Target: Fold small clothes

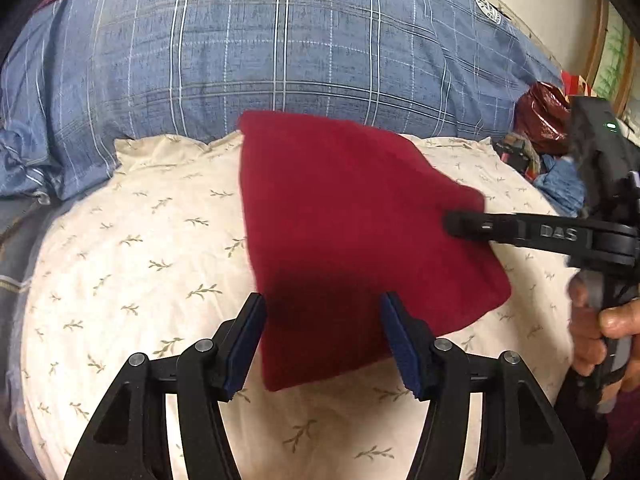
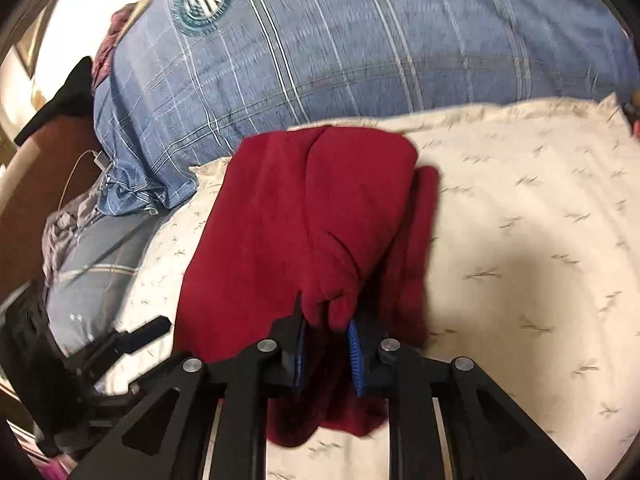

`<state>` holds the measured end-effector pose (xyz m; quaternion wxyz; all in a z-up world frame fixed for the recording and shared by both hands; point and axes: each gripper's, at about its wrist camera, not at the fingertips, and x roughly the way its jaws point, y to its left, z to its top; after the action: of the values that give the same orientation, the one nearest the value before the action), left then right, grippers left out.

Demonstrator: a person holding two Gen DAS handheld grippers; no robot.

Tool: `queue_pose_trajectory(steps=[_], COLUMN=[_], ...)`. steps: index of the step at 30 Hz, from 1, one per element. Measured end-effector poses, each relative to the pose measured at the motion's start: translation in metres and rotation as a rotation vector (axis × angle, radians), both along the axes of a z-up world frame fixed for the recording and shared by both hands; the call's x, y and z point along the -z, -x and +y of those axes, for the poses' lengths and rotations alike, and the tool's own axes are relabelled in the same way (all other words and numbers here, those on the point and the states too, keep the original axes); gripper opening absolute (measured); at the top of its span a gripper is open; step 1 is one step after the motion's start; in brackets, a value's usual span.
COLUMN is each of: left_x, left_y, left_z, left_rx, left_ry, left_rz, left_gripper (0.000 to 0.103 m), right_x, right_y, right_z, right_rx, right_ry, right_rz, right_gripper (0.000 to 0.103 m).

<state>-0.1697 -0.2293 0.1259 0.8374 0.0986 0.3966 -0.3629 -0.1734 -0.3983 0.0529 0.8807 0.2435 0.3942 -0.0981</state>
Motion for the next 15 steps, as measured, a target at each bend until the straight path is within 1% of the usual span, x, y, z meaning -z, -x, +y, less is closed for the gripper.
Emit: queue_pose_trajectory(steps=[1, 2, 4, 5, 6, 8, 9, 10, 13, 15], left_x=[-0.001, 0.001, 0.005, 0.006, 0.007, 0.013, 0.011, 0.018, 0.021, 0.024], left_y=[-0.005, -0.005, -0.008, -0.010, -0.014, -0.031, -0.032, -0.038, -0.044, -0.049], left_z=[0.009, 0.008, 0.005, 0.011, 0.009, 0.008, 0.008, 0.009, 0.007, 0.004], left_rx=[-0.007, -0.014, -0.032, -0.044, -0.059, -0.084, -0.097, -0.103, -0.127, -0.137], left_ry=[-0.007, -0.015, -0.019, -0.015, -0.013, -0.011, -0.011, -0.012, -0.023, -0.022], left_rz=[-0.008, -0.010, 0.009, 0.016, 0.016, 0.006, -0.001, -0.004, -0.013, -0.005], left_gripper=[0.059, 0.059, 0.059, 0.059, 0.059, 0.059, 0.059, 0.059, 0.060, 0.061], right_x=[0.003, 0.008, 0.018, 0.016, 0.012, 0.001, -0.005, -0.012, -0.035, -0.043], right_y=[0.003, 0.002, -0.002, -0.004, -0.003, 0.004, 0.007, 0.011, 0.018, 0.013], right_z=[-0.001, -0.003, -0.007, -0.006, -0.006, -0.005, -0.003, -0.001, 0.009, 0.015], right_rx=[0.006, 0.011, 0.022, 0.028, 0.034, 0.055, 0.064, 0.074, 0.083, 0.062], right_ry=[0.010, 0.010, -0.020, -0.025, -0.027, -0.040, -0.025, 0.003, 0.098, 0.118], right_rz=[0.003, 0.017, 0.031, 0.025, 0.019, 0.012, 0.005, -0.006, -0.066, -0.094], right_gripper=[0.015, 0.015, 0.015, 0.016, 0.022, 0.026, 0.028, 0.029, 0.030, 0.033])
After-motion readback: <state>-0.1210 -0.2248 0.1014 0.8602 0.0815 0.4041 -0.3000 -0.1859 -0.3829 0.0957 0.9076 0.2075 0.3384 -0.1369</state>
